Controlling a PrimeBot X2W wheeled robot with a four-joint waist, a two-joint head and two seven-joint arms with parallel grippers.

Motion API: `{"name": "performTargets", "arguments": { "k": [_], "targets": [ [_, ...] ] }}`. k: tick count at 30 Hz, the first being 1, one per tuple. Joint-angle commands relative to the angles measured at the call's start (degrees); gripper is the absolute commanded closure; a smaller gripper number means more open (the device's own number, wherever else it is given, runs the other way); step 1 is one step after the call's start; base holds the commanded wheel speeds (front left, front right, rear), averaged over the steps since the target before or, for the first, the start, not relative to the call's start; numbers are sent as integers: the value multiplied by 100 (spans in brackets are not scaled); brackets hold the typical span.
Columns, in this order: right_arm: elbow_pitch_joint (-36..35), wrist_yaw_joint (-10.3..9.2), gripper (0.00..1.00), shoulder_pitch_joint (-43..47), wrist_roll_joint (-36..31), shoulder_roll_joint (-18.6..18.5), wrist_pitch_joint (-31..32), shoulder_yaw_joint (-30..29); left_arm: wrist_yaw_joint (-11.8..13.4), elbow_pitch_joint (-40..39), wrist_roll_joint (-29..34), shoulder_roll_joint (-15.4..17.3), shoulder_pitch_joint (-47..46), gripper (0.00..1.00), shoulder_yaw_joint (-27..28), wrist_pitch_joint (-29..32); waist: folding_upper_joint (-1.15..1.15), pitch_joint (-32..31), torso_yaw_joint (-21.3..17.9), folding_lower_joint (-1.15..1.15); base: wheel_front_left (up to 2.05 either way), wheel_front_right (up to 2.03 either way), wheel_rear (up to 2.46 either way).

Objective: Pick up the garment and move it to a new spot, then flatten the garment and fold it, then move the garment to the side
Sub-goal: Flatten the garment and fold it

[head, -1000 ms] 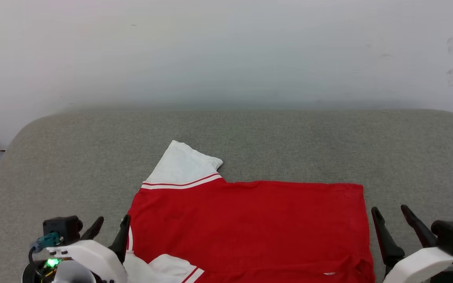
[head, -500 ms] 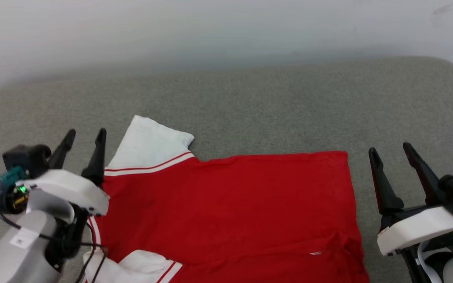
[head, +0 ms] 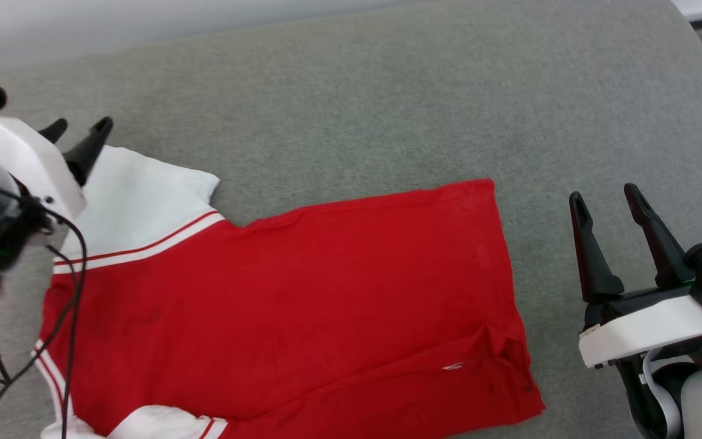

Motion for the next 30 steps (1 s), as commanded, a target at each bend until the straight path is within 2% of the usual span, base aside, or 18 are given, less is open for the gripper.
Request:
{"name": "performTargets", "arguments": {
  "k": [1,6,10,13,15,16,17,18,19,20,22,30],
  "targets": [
    [41,-2,0,-98,69,30,-66,8,-30,176,-97,87,-183,0,-45,384,0,214,-189,-2,0,0,0],
    [177,-2,0,-165,230,31,-216,52,-22,638,-331,268,-557,0,-187,1524,0,459,-335,-2,0,0,0],
    [278,-2,0,-225,349,31,-306,102,-4,940,-395,347,-697,0,-304,2106,0,649,-422,-2,0,0,0],
    [363,-2,0,-263,396,31,-344,128,6,1176,-456,273,-619,0,-448,2506,0,729,-464,-2,0,0,0],
    [402,-2,0,-290,432,30,-356,119,103,1343,-491,179,-505,0,-588,2810,0,757,-473,-2,0,0,0],
    [418,-2,0,-297,442,30,-361,119,162,1431,-539,110,-429,20,-642,3004,0,769,-474,-2,0,0,0],
    [431,-2,0,-304,461,30,-353,116,193,1482,-562,45,-362,52,-719,3171,0,780,-474,-2,0,0,0],
    [439,-2,0,-312,472,30,-341,114,217,1520,-621,-21,-339,68,-726,3245,0,794,-473,-2,0,0,0],
    [453,-2,0,-324,495,31,-316,116,225,1542,-632,-79,-325,94,-761,3333,0,806,-471,-2,0,0,0],
    [456,-2,0,-342,496,31,-300,113,245,1583,-664,-129,-301,100,-807,3446,0,815,-469,-2,0,0,0],
    [486,-2,0,-353,576,31,-180,152,239,1604,-640,-210,-438,100,-794,3387,0,814,-452,-2,0,0,0],
    [825,-2,0,-503,926,30,298,234,116,1555,-383,-112,-817,100,-726,2847,0,521,-274,-2,0,0,0]
  ]
}}
